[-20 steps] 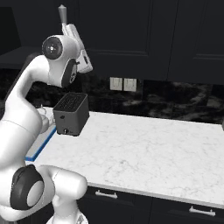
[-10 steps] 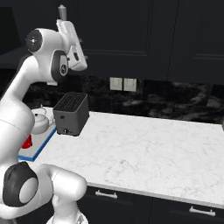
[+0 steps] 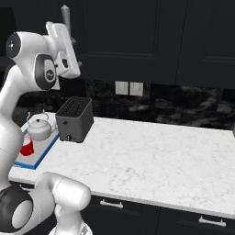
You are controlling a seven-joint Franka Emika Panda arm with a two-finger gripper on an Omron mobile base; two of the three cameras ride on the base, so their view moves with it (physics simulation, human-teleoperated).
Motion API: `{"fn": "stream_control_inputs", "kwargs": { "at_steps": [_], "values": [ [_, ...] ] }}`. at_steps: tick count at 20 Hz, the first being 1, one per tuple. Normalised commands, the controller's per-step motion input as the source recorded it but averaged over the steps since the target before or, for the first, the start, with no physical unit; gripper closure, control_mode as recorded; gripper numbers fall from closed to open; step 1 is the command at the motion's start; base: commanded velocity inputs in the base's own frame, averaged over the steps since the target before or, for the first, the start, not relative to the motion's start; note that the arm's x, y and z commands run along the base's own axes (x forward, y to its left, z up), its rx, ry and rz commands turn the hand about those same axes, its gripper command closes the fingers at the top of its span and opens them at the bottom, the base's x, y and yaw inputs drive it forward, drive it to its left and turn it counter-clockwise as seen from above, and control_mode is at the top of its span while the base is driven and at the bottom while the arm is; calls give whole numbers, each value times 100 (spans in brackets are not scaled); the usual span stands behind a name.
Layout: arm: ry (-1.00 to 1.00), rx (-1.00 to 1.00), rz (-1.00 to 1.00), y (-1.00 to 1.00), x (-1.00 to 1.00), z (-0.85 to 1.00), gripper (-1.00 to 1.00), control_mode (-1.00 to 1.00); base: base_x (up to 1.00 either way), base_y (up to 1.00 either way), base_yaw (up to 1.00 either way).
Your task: Pick the kettle from the counter and place it on the tray. Then pick the mug from the cabinet and place it on the tray. Then close the cabinet doors.
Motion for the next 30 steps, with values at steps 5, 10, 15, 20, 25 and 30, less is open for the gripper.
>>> {"fn": "stream_control_inputs", "kwargs": {
  "at_steps": [5, 10, 15, 20, 25, 30],
  "values": [
    [0, -5, 1, 16, -74, 0, -100, -100, 0, 0, 0],
    [9, -40, 37, 27, -67, -5, -100, -100, 0, 0, 0],
    [27, -40, 48, 21, -51, -5, -100, -100, 0, 0, 0],
    [27, -34, 39, 19, -49, 0, -100, -100, 0, 0, 0],
    [13, -34, 30, 25, -45, 0, -100, -100, 0, 0, 0],
    [10, -37, 24, 33, -38, 0, -100, -100, 0, 0, 0]
  ]
}}
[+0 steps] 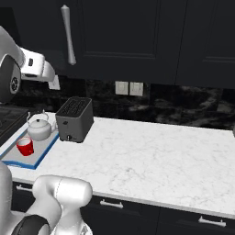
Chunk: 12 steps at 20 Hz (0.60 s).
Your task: Pick the kettle from the counter and place it on the tray. Then pick the mug from the cabinet and place it on the tray. Then close the cabinet doors.
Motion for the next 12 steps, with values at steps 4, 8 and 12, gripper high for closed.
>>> {"fn": "stream_control_inputs", "kwargs": {
  "at_steps": [4, 8, 12],
  "values": [
    [6, -28, 18, 18, -37, -2, -100, -100, 0, 0, 0],
    [12, -31, 17, 30, -28, -6, -100, -100, 0, 0, 0],
    [5, -31, 17, 25, -29, 0, -100, -100, 0, 0, 0]
  ]
}}
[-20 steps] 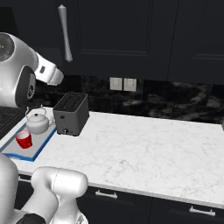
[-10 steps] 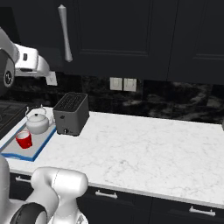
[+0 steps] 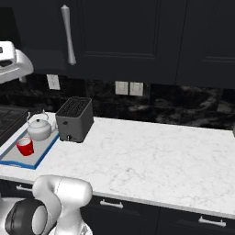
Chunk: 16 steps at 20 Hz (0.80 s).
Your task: Pick the kettle from the counter and place it on the tray. Then pick the mug from the cabinet and place it on the tray. Then close the cabinet doors.
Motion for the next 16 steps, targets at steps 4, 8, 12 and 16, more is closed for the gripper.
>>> {"fn": "stream_control_inputs", "kwargs": {
  "at_steps": [4, 8, 12, 16],
  "values": [
    [1, -29, 17, 23, -34, 0, -100, -100, 0, 0, 0],
    [4, -25, 19, 28, -32, 0, -100, -100, 0, 0, 0],
    [-1, -10, 28, 18, -48, 0, -100, -100, 0, 0, 0],
    [-5, 0, 34, 14, -54, 0, -100, -100, 0, 0, 0]
  ]
}}
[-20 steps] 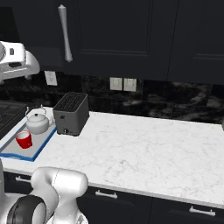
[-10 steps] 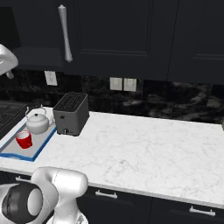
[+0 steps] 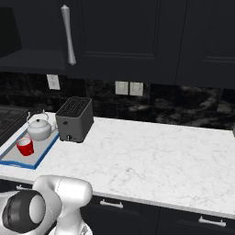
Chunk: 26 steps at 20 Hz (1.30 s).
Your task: Pick the kettle from the counter and place it on the tray. Then pick the mug from the cabinet and place it on the tray. Then close the cabinet doors.
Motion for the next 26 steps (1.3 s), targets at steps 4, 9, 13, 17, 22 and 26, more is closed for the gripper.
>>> {"fn": "stream_control_inputs", "kwargs": {
  "at_steps": [4, 9, 13, 17, 22, 26],
  "values": [
    [-9, 0, 31, 48, -38, 0, -100, -100, 0, 0, 0],
    [-25, 0, 15, 76, -20, -1, -100, -100, 0, 0, 0],
    [-38, 3, 12, 52, -33, 0, -100, -100, 0, 0, 0],
    [-27, 4, 17, 65, -27, 0, -100, -100, 0, 0, 0],
    [-28, 0, 18, 73, -19, 1, -100, -100, 0, 0, 0],
    [-14, 0, 23, 43, -22, 15, -100, -100, 0, 0, 0]
  ]
}}
